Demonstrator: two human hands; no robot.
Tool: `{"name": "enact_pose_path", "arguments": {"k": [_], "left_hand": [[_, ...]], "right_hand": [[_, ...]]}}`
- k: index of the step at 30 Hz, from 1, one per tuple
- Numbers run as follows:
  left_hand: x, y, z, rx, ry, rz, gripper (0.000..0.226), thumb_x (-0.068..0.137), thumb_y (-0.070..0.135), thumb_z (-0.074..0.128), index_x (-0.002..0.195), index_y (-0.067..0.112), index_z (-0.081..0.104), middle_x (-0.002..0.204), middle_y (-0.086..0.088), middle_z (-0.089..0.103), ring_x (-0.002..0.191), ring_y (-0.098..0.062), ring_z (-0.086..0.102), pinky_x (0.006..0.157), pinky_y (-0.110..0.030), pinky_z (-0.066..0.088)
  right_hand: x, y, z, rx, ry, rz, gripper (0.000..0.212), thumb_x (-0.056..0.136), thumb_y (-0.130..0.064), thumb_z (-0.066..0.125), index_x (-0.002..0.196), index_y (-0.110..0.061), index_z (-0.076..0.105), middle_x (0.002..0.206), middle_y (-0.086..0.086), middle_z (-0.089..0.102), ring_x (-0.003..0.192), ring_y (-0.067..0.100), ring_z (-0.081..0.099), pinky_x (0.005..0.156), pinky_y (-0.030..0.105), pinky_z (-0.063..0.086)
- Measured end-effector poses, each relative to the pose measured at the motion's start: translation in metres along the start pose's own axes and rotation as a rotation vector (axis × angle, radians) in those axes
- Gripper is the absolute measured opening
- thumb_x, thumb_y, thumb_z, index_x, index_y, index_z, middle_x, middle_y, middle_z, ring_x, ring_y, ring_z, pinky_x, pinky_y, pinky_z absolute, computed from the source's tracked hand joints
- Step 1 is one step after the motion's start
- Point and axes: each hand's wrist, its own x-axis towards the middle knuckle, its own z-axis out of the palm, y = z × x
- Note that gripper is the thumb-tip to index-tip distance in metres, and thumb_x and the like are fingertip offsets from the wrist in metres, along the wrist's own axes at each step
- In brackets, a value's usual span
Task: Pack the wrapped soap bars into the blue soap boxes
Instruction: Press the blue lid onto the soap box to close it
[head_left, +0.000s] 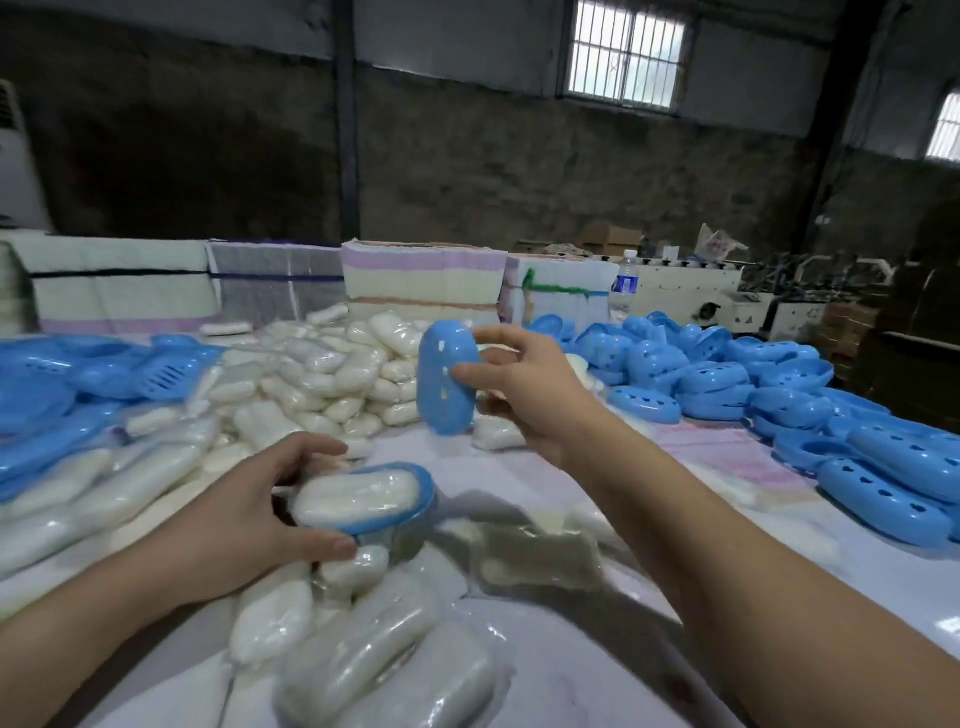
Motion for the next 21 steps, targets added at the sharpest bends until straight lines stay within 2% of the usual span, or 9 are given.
{"name": "enact_pose_path", "arguments": {"k": [3,5,9,13,15,17,19,21], "left_hand": [[-0.002,0.004,0.002,-0.07,0.007,-0.012,0.082,0.051,0.018,0.097,0.118,0.039,0.055,0.105,0.013,0.072,0.094,-0.001,0.069,0.072,-0.009,0.051],[-0.003,0.003,0.002,-0.108,0.02,0.004,0.082,0.053,0.018,0.098,0.121,0.033,0.054,0.109,0.018,0.071,0.096,0.0,0.068,0.074,-0.01,0.051],[-0.005,0.002,0.001,-0.122,0.003,0.041,0.082,0.06,0.025,0.095,0.127,0.041,0.049,0.116,0.023,0.067,0.102,0.001,0.066,0.08,-0.012,0.052],[-0.004,0.0,0.001,-0.101,0.006,0.03,0.08,0.062,0.029,0.095,0.125,0.048,0.049,0.116,0.026,0.065,0.104,0.0,0.066,0.08,-0.015,0.053],[-0.004,-0.001,0.0,-0.104,-0.001,0.016,0.081,0.058,0.034,0.092,0.123,0.051,0.048,0.114,0.025,0.065,0.103,-0.003,0.068,0.079,-0.019,0.055],[-0.004,-0.001,-0.001,-0.1,-0.006,0.009,0.081,0.054,0.041,0.09,0.123,0.053,0.047,0.114,0.025,0.065,0.101,-0.004,0.069,0.08,-0.024,0.057],[-0.004,0.001,-0.001,-0.108,-0.017,0.008,0.081,0.054,0.043,0.089,0.122,0.055,0.047,0.115,0.024,0.065,0.102,-0.005,0.069,0.082,-0.028,0.057],[-0.004,0.005,-0.002,-0.117,-0.03,0.019,0.08,0.054,0.043,0.09,0.121,0.054,0.049,0.115,0.02,0.067,0.102,-0.006,0.069,0.082,-0.028,0.057]], "right_hand": [[-0.017,0.002,0.036,0.344,-0.195,0.142,0.039,0.088,0.004,0.065,0.12,-0.016,0.059,0.081,0.004,0.069,0.07,0.013,0.067,0.059,0.025,0.055],[-0.026,0.011,0.048,0.35,-0.247,0.149,0.047,0.088,0.006,0.063,0.126,-0.022,0.057,0.078,0.006,0.063,0.072,0.015,0.065,0.063,0.027,0.055],[-0.029,0.023,0.042,-0.061,-0.247,-0.021,0.058,0.086,-0.005,0.07,0.126,-0.046,0.057,0.08,0.014,0.053,0.075,0.013,0.056,0.072,0.025,0.047],[-0.029,0.031,0.031,-0.4,-0.263,-0.109,0.058,0.08,-0.019,0.078,0.124,-0.048,0.054,0.071,-0.003,0.056,0.072,0.006,0.057,0.074,0.015,0.048],[-0.03,0.037,0.03,-0.643,-0.224,-0.131,0.053,0.077,-0.037,0.08,0.123,-0.047,0.056,0.082,-0.015,0.058,0.075,-0.001,0.055,0.072,0.018,0.046],[-0.03,0.038,0.031,-0.745,-0.198,-0.151,0.052,0.077,-0.047,0.079,0.123,-0.047,0.054,0.108,-0.017,0.055,0.093,-0.006,0.052,0.078,0.017,0.04],[-0.031,0.039,0.032,-0.722,-0.253,-0.187,0.063,0.077,-0.045,0.079,0.131,-0.044,0.048,0.131,-0.018,0.048,0.114,-0.009,0.045,0.092,0.019,0.038],[-0.034,0.039,0.036,-0.716,-0.361,-0.243,0.073,0.078,-0.037,0.081,0.139,-0.042,0.042,0.143,-0.018,0.041,0.128,-0.005,0.039,0.105,0.022,0.035]]}}
